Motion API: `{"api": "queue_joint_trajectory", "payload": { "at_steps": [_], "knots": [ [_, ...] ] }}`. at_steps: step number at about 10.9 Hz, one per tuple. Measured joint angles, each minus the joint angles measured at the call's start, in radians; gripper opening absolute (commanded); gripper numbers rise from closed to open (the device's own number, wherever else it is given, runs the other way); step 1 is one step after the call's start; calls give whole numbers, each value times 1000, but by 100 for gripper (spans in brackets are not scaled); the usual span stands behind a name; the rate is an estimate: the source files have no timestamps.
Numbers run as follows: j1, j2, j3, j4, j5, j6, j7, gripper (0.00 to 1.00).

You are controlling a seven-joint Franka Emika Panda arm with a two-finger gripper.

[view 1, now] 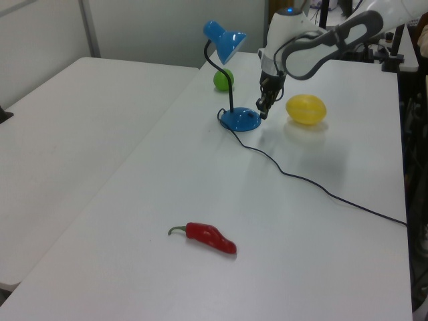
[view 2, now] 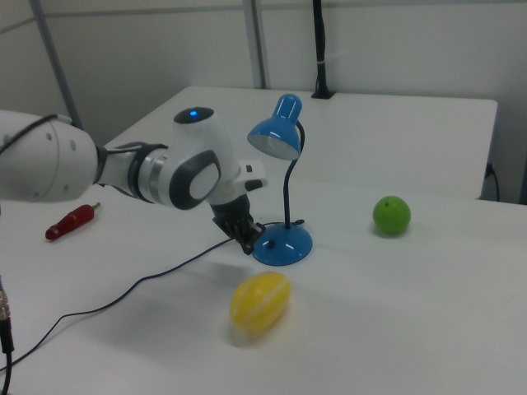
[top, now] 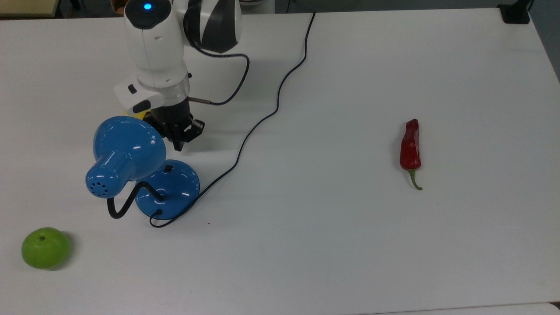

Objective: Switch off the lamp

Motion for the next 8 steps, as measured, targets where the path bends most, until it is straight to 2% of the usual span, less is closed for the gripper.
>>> {"api": "queue_joint_trajectory", "payload": {
  "at_steps": [4,8],
  "knots": [
    [8,-114,58,22,0,-260,3,0],
    [121,-280,63,40,-5,-509,5,0]
  ]
}}
